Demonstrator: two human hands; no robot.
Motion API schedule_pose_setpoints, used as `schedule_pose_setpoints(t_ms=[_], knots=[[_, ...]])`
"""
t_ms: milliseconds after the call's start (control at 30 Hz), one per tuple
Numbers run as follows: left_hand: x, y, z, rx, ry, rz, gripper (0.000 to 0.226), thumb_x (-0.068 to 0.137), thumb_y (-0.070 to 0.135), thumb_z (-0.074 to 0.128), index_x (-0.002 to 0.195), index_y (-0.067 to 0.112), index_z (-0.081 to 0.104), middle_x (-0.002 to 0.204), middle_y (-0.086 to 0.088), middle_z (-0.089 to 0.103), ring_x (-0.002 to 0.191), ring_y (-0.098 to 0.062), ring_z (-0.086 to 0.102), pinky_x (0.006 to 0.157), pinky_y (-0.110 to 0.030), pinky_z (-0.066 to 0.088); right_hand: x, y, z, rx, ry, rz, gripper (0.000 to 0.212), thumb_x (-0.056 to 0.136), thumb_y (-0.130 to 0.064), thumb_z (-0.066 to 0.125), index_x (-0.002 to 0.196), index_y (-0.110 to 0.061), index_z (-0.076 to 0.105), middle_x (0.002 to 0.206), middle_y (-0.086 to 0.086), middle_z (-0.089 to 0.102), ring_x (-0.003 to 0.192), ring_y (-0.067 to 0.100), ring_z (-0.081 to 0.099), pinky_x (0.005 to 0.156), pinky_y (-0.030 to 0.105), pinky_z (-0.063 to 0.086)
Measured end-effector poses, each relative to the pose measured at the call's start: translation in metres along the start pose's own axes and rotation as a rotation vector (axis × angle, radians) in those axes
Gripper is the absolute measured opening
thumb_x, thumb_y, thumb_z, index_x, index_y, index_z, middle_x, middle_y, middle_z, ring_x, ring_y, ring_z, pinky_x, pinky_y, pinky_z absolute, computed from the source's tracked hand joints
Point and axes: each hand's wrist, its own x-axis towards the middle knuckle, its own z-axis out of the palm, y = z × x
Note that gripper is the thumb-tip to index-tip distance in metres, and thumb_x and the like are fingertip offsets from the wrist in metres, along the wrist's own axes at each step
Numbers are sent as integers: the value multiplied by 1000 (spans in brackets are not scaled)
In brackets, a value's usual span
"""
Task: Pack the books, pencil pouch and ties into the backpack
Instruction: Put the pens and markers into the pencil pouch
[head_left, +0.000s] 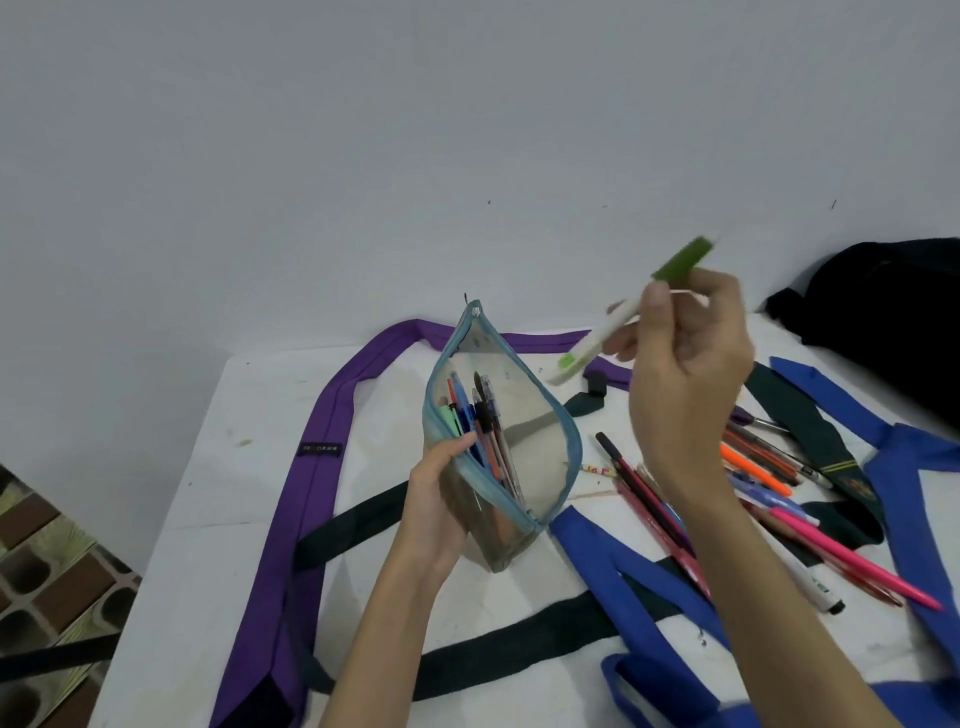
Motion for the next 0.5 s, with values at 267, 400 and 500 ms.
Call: schedule_pose_setpoints(t_ms=[267,400,500], knots=[[-4,-1,8,-15,-23,-2,38,67,21,65,105,19,63,82,-5,71,80,-17,66,76,-36,53,-29,37,31,-986,-694,12,25,97,-29,48,106,-8,58,88,12,67,84,30,58,68,34,42],[-3,0,5,-31,-16,-34,42,66,30,62,106,20,65,90,-8,70,91,-22,62,83,-39,51,-21,30,20,-748,-469,2,24,94,-29,55,102,-8,65,80,1,67,75,22,63,75,30,42],[-2,0,3,-41,10,-52,40,66,29,66,106,21,64,93,-8,67,93,-22,60,79,-37,51,-10,37,-7,-626,-242,60,16,91,-20,60,89,-6,67,69,2,66,64,22,62,72,30,48]])
